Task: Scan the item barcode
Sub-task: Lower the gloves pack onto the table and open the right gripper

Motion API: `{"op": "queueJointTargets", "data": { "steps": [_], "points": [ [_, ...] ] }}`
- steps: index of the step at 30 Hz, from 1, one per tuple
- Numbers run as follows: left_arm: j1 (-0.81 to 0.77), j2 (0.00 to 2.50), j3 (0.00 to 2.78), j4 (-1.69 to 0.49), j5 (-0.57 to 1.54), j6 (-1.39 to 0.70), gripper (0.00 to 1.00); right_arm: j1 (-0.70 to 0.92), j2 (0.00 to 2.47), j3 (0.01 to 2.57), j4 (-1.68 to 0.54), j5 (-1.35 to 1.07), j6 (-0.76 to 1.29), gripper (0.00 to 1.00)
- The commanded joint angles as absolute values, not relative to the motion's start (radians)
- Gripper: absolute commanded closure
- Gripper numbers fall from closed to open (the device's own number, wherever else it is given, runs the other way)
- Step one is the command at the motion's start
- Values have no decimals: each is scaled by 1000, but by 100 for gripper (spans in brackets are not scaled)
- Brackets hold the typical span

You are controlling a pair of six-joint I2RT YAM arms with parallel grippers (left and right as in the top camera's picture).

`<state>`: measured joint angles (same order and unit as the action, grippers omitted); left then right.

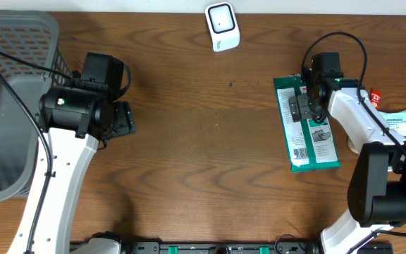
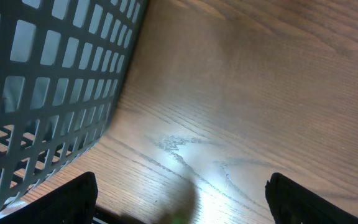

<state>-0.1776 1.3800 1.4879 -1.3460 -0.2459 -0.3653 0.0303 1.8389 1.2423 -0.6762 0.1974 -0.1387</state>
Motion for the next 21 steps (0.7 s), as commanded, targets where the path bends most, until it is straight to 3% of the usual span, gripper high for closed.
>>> {"op": "queueJointTargets", "data": {
  "steps": [1, 21],
  "points": [
    [-175, 1380, 1492, -1349, -255, -363, 12, 31, 1819, 1251, -677, 193, -135, 1],
    [-175, 1380, 1492, -1349, -255, -363, 12, 161, 1781, 1249, -677, 189, -135, 1]
  ]
}}
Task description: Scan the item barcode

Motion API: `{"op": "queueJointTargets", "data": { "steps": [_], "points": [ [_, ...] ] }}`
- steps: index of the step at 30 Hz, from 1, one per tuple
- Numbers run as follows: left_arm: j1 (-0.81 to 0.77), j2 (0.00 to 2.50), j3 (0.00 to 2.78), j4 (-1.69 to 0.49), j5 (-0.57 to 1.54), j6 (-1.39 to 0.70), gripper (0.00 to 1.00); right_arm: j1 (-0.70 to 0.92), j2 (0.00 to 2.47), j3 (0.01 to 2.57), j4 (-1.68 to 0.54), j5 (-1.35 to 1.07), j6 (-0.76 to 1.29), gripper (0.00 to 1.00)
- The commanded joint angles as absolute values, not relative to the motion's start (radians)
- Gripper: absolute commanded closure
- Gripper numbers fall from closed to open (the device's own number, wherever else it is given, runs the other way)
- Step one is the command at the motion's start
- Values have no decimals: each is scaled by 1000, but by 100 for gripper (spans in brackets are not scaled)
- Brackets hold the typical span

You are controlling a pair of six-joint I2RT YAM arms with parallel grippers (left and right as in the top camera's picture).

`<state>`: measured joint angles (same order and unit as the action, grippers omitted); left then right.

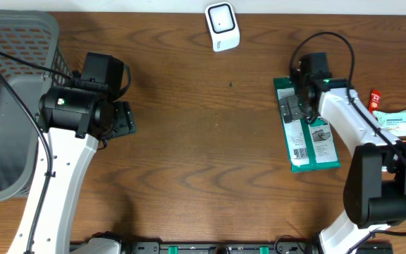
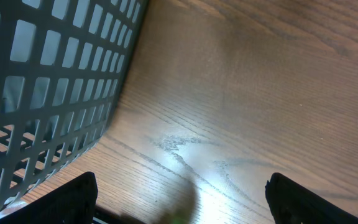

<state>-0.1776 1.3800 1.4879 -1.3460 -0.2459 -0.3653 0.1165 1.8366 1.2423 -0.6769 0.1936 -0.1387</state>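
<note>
A green flat packet (image 1: 314,149) with white labels and a barcode lies on the table at the right. My right gripper (image 1: 298,107) hangs over the packet's far end; its fingers look spread, one on each side, so it appears open. A white barcode scanner (image 1: 222,27) stands at the table's far edge, in the middle. On the left, my left gripper (image 1: 124,120) is open beside the basket. In the left wrist view the left gripper (image 2: 179,202) has only bare wood between its black fingers (image 2: 73,200).
A grey mesh basket (image 1: 5,85) fills the far left; its wall (image 2: 48,93) shows close by in the left wrist view. A white-green sachet (image 1: 399,121) and a small red packet (image 1: 374,95) lie right of the green packet. Black cables loop off both arms.
My right gripper has shifted a little to the left and toward the far end of the green packet. The packet lies where it was. The left arm has not moved.
</note>
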Motion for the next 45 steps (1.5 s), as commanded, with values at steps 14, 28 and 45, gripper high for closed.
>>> {"op": "queueJointTargets", "data": {
  "steps": [14, 28, 45],
  "points": [
    [-175, 1380, 1492, -1349, -255, -363, 12, 436, 1277, 1248, -678, 191, -136, 1],
    [-175, 1380, 1492, -1349, -256, -363, 12, 334, 689, 1221, -744, 294, -275, 1],
    [-175, 1380, 1493, -1349, -255, -363, 12, 94, 9, 447, -132, 174, -159, 1]
  ]
}}
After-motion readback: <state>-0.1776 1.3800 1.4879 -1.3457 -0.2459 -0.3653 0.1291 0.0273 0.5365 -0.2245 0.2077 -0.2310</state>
